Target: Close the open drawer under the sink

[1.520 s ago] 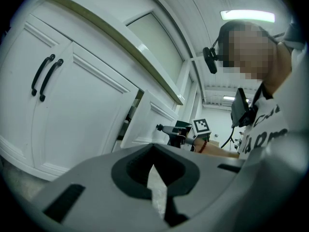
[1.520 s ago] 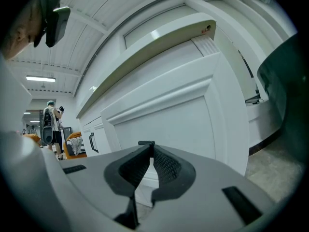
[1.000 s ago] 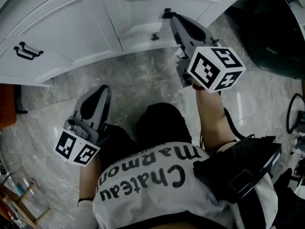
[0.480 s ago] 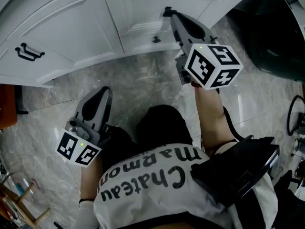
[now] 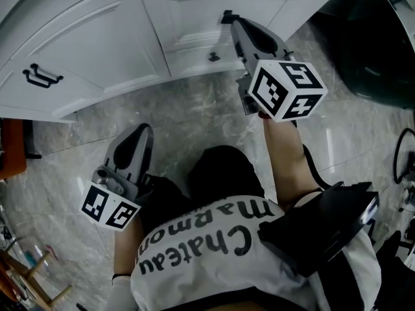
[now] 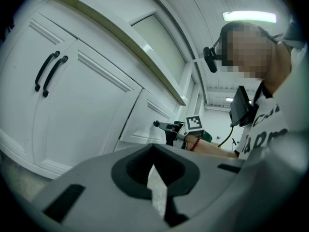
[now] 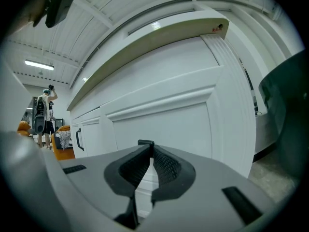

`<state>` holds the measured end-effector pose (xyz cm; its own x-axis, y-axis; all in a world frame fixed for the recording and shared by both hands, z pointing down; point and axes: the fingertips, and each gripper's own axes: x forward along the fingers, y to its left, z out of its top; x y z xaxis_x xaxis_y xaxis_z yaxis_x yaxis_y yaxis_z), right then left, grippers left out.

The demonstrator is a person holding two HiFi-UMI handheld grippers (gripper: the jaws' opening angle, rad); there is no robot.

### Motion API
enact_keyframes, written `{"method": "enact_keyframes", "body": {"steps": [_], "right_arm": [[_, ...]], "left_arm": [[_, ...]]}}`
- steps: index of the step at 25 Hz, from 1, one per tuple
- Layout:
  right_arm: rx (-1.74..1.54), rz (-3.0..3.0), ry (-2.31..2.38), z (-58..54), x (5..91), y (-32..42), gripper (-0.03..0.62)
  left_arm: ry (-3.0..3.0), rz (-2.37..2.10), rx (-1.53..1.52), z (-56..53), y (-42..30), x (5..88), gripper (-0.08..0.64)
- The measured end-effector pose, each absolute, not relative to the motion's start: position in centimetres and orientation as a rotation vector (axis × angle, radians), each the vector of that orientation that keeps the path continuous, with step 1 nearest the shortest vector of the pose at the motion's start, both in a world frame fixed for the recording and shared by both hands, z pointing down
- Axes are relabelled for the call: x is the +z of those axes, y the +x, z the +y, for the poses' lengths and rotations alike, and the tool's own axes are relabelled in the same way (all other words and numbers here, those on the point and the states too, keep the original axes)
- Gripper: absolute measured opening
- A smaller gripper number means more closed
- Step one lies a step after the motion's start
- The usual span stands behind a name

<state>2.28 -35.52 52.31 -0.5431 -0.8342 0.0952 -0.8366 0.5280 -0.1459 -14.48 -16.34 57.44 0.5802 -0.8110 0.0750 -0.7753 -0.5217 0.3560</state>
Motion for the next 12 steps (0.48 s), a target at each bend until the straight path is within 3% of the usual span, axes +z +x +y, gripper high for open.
{"method": "enact_keyframes", "body": {"steps": [12], "right_arm": [[0.255,-2.710,1.529,-35.70,52.23,2.37,0.032]], "left_arm": [[2.461,-1.289,-0.151,-16.31,-14.73,57.69,0.008]]}}
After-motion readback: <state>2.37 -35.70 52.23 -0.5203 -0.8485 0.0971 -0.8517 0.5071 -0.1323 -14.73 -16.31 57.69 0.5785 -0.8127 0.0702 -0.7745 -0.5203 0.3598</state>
